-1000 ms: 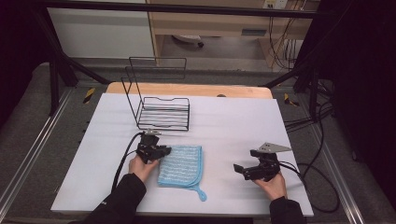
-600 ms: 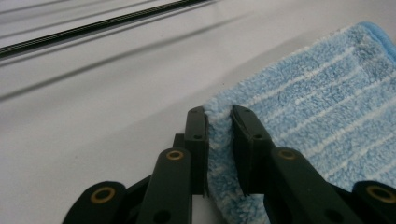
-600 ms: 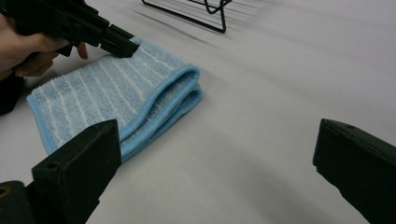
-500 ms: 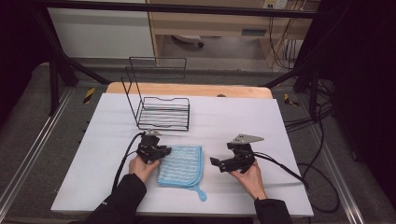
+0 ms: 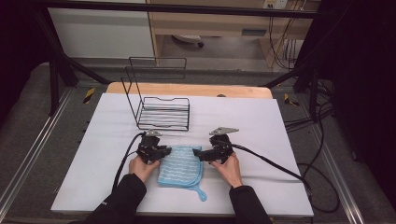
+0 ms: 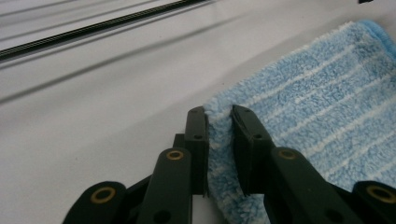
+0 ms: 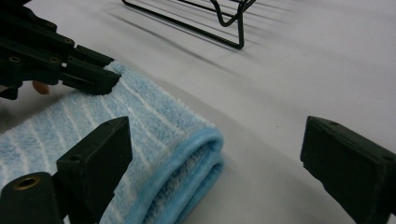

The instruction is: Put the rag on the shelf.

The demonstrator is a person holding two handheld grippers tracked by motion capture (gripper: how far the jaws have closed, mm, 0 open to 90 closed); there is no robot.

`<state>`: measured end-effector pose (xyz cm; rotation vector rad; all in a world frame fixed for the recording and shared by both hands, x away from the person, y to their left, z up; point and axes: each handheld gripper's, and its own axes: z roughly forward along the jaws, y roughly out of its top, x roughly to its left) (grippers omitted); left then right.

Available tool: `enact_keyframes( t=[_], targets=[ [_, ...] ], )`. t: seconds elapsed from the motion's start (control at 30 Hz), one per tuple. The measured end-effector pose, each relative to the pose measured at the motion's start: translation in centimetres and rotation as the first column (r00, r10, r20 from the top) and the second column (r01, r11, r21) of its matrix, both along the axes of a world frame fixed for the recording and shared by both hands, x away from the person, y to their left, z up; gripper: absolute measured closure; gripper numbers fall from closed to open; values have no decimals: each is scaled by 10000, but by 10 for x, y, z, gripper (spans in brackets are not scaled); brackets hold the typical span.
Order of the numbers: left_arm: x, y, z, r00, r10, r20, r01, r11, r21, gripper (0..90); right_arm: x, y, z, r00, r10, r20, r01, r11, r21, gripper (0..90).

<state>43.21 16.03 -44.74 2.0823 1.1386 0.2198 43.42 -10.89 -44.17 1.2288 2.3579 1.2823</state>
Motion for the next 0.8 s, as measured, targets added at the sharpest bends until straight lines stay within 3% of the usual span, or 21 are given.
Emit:
enact_keyframes(
  t=[0.13, 0.23, 0.8],
  targets=[
    [0, 0, 0, 10000, -26, 37, 26, 10000, 23, 765, 4, 4, -5, 9997, -149, -184, 152, 9997, 181, 230],
    [0, 0, 0, 10000, -45, 45, 45, 10000, 29, 765, 5, 5, -9, 9994, -34, -356, 32, 10000, -37, 318],
    [0, 1, 0, 9999, -157, 55, 157, 9999, 36, 765, 6, 6, -12, 9898, 456, -1350, -423, 9987, 271, 566]
  ],
)
